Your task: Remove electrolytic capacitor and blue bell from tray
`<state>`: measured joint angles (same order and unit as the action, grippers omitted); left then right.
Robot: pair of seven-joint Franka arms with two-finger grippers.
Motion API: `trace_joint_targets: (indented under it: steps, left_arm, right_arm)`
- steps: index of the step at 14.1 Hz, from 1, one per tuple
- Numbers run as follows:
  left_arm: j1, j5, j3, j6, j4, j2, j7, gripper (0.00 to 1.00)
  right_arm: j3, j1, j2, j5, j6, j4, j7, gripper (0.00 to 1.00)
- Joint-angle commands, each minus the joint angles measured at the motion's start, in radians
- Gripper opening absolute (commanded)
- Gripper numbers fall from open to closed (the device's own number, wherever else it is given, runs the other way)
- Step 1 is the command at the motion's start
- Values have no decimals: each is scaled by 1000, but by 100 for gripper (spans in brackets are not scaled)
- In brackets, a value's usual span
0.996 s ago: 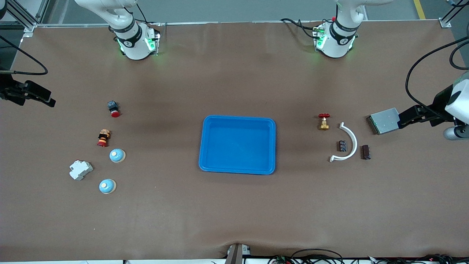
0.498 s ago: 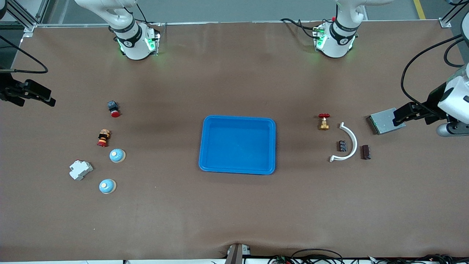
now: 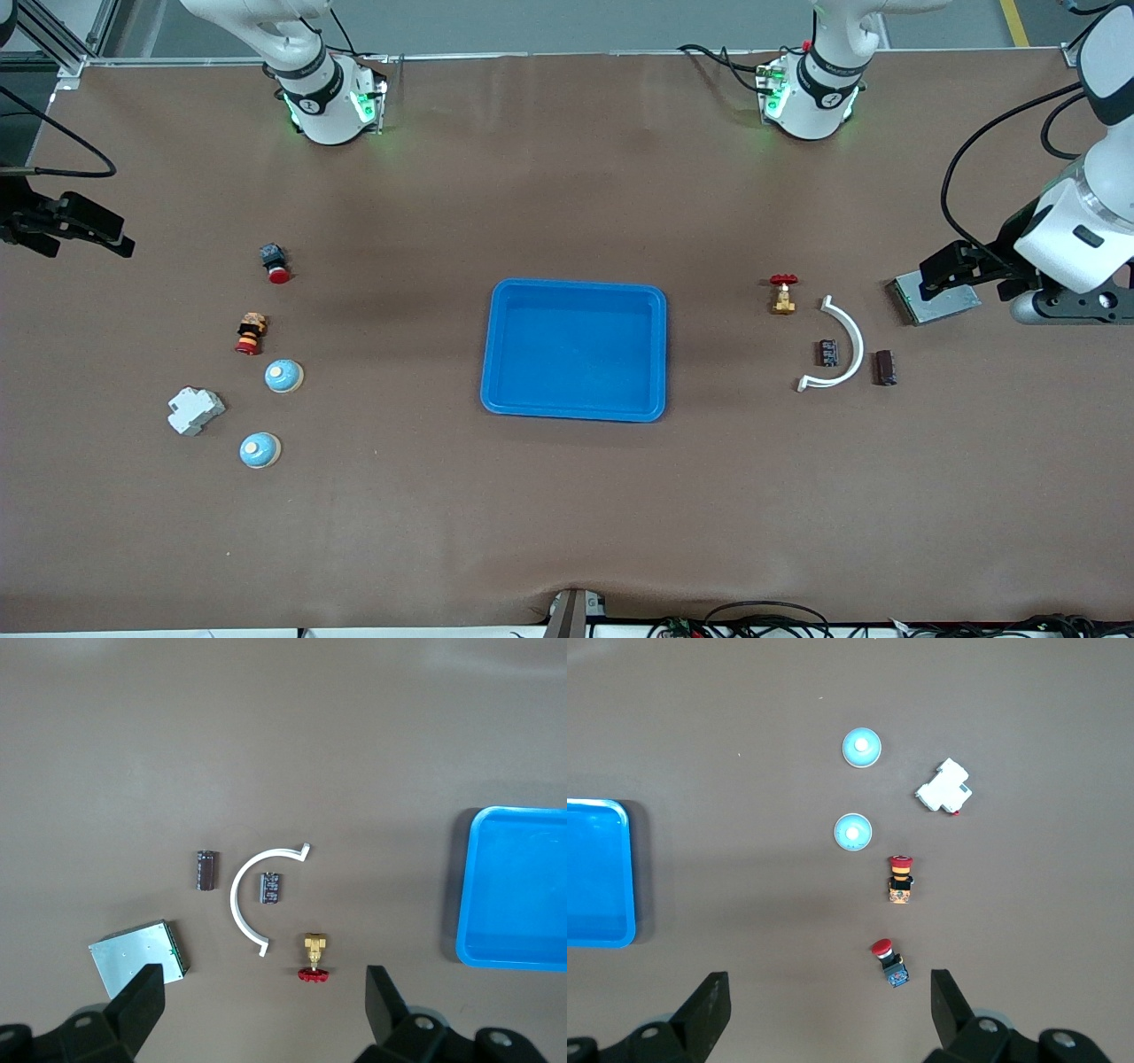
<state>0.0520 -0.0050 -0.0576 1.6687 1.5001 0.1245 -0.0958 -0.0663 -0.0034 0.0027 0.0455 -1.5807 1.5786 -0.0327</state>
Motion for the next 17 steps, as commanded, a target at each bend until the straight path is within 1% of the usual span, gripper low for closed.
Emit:
trace_joint_targets:
  steps: [1,3,12,13,17]
  left_arm:
    - [-38,-13,-1,6,57,-65,37,100]
    - [-47,-13,-1,35,118,-103,82,100]
    - [-44,-16,-1,31,95,-94,56,100]
    - [-44,-17,1,23,69,-88,56,100]
    - [-38,-1,-1,-70,52,-88,56,100]
  right_arm:
    - [2,-9,-1,11,-1,-2,-13,100]
    - [2,-9,-1,11,-1,-2,-13,100]
    - [2,-9,-1,11,-2,-2,-13,100]
    - [0,-9,-1,13,-2,-2,-13,100]
    - [2,-9,-1,11,-2,-2,-13,100]
